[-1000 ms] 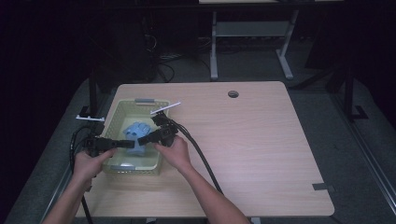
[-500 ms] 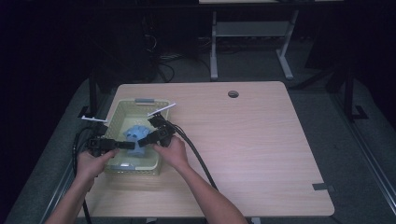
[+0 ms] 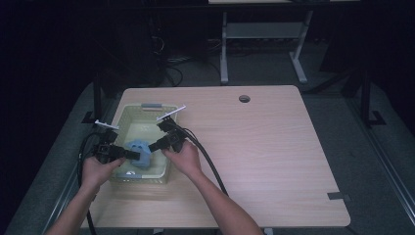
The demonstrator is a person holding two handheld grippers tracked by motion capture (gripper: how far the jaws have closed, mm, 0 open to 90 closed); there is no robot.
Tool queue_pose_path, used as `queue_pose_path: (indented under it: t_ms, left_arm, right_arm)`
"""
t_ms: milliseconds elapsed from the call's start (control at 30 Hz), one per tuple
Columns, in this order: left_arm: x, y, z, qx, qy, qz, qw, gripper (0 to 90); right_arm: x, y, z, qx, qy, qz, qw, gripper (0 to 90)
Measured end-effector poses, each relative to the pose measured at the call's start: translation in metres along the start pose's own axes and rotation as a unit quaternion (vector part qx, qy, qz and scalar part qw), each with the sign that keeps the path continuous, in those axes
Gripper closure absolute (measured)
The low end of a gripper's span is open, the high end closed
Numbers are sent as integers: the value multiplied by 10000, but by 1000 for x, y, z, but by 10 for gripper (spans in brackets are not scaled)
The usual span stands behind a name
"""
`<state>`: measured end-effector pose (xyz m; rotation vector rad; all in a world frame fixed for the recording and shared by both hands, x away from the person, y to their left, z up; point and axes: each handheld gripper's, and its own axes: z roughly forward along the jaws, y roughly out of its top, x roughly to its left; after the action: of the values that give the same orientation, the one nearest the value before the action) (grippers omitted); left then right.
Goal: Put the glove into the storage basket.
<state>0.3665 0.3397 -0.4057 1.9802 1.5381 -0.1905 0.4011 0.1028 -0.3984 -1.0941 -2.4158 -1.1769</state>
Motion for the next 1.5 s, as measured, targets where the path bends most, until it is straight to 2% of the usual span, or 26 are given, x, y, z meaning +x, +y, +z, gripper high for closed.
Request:
queue_pose_path:
  t_ms: [33, 100, 167, 233, 300, 367, 400, 433, 467, 533, 600, 733, 833, 900, 967, 1067, 1100, 1200, 1300, 1367, 1500]
  left_arm:
    - [-1, 1, 1, 0, 51, -51, 10000, 735]
    - [-3, 4, 4, 156, 123, -137, 9997, 717]
    - [-4, 5, 5, 125, 361, -26, 9993, 689]
    - [-4, 6, 3, 58, 425, -65, 9991, 653]
    - [-4, 7, -1, 38, 613, 3, 9981, 619]
    - [-3, 7, -5, 4, 660, -40, 9978, 601]
    - [-2, 8, -7, -26, 700, -57, 9975, 597]
    - [-1, 9, -11, -20, 813, 8, 9967, 595]
    - [-1, 9, -12, -36, 839, 42, 9965, 599]
    - [-3, 10, -12, -51, 866, 122, 9962, 662]
    - [-6, 12, -9, 48, 951, 183, 9953, 710]
    - [-9, 18, 4, 262, 1130, 184, 9931, 730]
    - [-9, 23, 14, 436, 1276, 135, 9908, 731]
    - [-8, 25, 19, 656, 1369, 182, 9882, 731]
    - [-7, 26, 24, 766, 1357, 149, 9877, 717]
    - [-5, 27, 21, 706, 1307, 126, 9888, 700]
    - [-5, 27, 19, 572, 1275, 42, 9902, 688]
    - [-5, 26, 10, 382, 1138, -1, 9928, 652]
    - [-6, 25, 0, 94, 969, 78, 9952, 628]
    - [-10, 23, -5, -176, 845, 108, 9962, 627]
    - [-14, 23, -12, -366, 726, 227, 9964, 604]
  right_arm:
    - [0, -1, -1, -19, 15, -13, 10000, 693]
    - [0, -1, -4, -74, 44, -7, 10000, 693]
    - [1, -2, -7, -72, 67, -22, 9999, 694]
    - [1, -3, -11, -122, 95, -40, 9999, 693]
    - [1, -3, -14, -146, 104, -41, 9998, 688]
    - [0, -5, -21, -260, 119, -43, 9996, 683]
    - [-1, -5, -23, -297, 124, -35, 9995, 684]
    - [-1, -6, -25, -326, 132, -14, 9994, 684]
    - [-2, -8, -28, -372, 140, -12, 9992, 685]
    - [-1, -10, -32, -394, 125, -3, 9991, 686]
    - [-2, -11, -37, -443, 140, -7, 9989, 686]
    - [-2, -12, -45, -521, 154, -1, 9985, 686]
    - [-3, -14, -49, -548, 161, -22, 9984, 685]
    - [-3, -15, -52, -578, 165, -27, 9982, 685]
    - [-4, -16, -54, -592, 175, -20, 9981, 683]
    - [-6, -18, -56, -618, 175, -29, 9979, 678]
    - [-6, -18, -57, -610, 168, -19, 9980, 677]
    - [-9, -18, -62, -638, 141, 2, 9979, 671]
    - [-10, -18, -66, -682, 128, -26, 9976, 656]
    - [-10, -20, -70, -715, 137, -21, 9973, 636]
    - [-11, -22, -75, -669, 100, -30, 9977, 596]
